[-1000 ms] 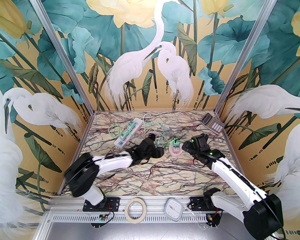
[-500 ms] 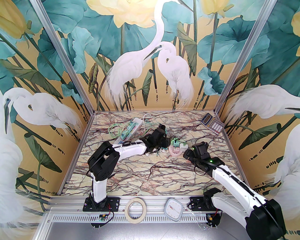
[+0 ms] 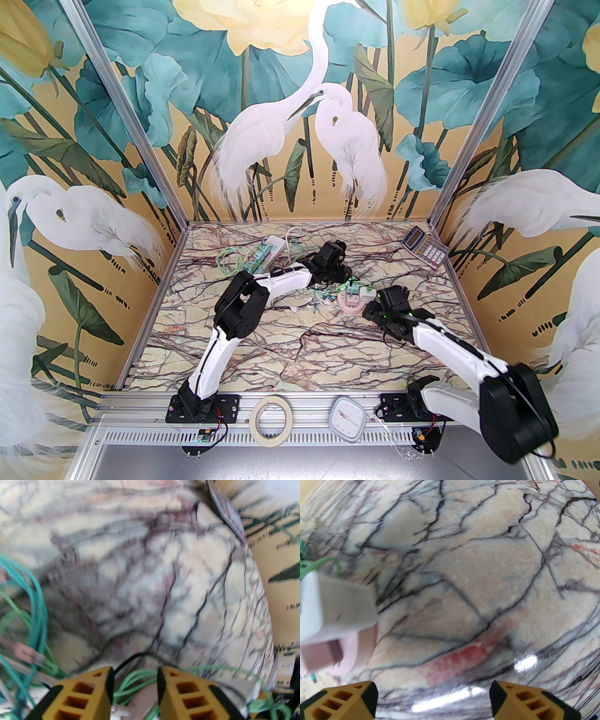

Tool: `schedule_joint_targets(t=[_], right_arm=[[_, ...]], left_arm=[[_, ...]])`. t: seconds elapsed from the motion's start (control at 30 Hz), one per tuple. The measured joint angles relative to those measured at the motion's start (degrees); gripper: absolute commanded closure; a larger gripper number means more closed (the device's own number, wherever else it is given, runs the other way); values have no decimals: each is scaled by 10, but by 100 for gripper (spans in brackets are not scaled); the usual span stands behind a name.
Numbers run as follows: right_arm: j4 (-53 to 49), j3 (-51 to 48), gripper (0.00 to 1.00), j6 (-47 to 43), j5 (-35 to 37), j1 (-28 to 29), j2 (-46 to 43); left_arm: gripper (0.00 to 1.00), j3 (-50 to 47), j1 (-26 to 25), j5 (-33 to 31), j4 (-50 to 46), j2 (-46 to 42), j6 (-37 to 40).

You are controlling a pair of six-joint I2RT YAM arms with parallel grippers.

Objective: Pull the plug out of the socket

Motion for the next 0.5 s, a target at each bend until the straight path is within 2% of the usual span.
schedule_joint_targets(t=[0.3, 0.5], right_arm=[[-3, 64, 13, -75, 2, -46, 106], [-2, 131, 11, -134, 4, -57, 185]], left_arm=[[67, -167, -20, -10, 59, -95, -3], [67, -235, -35, -49, 70, -139, -28]])
